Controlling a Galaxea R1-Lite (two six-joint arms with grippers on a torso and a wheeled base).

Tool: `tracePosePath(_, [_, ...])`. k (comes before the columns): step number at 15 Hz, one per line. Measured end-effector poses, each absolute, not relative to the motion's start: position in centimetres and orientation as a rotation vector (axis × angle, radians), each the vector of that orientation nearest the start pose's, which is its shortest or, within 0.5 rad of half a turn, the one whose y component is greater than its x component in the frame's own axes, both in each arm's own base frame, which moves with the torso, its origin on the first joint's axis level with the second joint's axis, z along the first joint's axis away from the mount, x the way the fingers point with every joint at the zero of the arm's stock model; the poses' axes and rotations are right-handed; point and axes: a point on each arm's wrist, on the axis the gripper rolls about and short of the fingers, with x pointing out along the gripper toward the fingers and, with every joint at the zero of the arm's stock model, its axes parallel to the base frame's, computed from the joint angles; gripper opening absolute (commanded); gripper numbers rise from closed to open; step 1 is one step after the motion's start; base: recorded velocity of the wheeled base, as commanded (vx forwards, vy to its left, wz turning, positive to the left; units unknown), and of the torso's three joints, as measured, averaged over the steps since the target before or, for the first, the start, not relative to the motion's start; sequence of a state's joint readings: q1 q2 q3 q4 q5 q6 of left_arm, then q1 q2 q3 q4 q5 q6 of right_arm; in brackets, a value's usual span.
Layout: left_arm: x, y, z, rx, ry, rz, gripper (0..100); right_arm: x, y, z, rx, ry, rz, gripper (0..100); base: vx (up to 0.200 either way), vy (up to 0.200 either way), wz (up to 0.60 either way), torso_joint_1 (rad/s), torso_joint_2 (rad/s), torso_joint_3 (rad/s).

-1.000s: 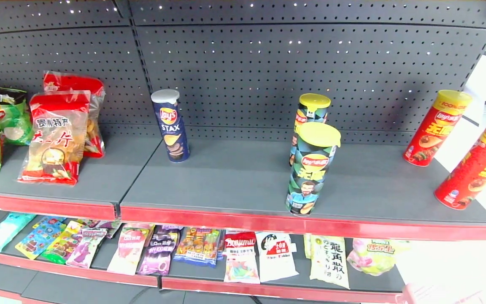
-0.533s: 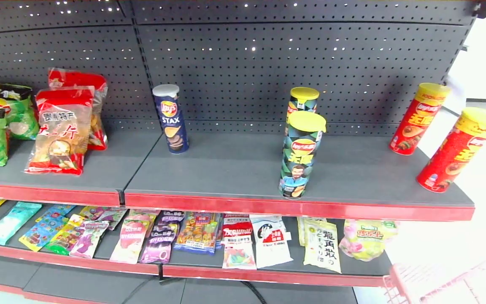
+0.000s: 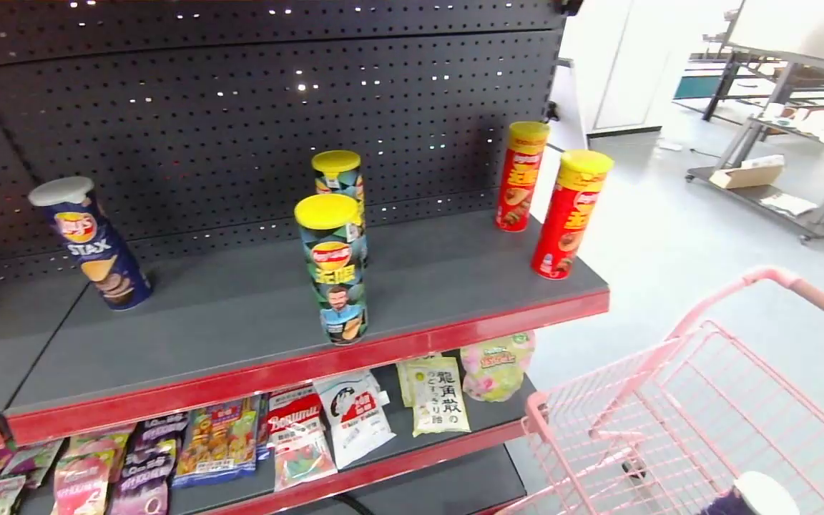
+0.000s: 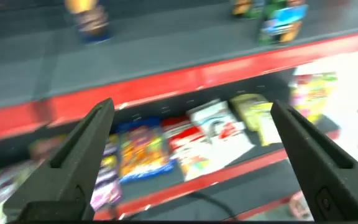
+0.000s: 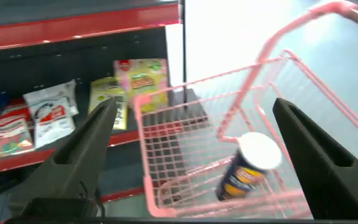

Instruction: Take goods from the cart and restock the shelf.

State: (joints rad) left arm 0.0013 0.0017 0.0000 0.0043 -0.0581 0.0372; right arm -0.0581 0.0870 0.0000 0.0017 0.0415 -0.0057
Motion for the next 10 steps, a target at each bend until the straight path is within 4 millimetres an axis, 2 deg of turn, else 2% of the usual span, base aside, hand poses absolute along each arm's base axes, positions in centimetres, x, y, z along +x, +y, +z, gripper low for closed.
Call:
tracePosePath(5, [-2.27, -0.14, 7.51, 0.038, 0.005, -0.058, 100, -1.61, 0.18, 7.7, -0.001, 0.088, -0.014, 100, 0.0, 0.0, -0.6, 0.003, 0.0, 0.001])
tracePosePath(10, [-2.27, -0.14, 7.5, 0.038, 0.005, -0.058, 100, -1.84, 0.06, 7.66, -0.004, 0.06, 0.061, 100, 0.0, 0.0, -0.6, 0.002, 0.0, 0.004])
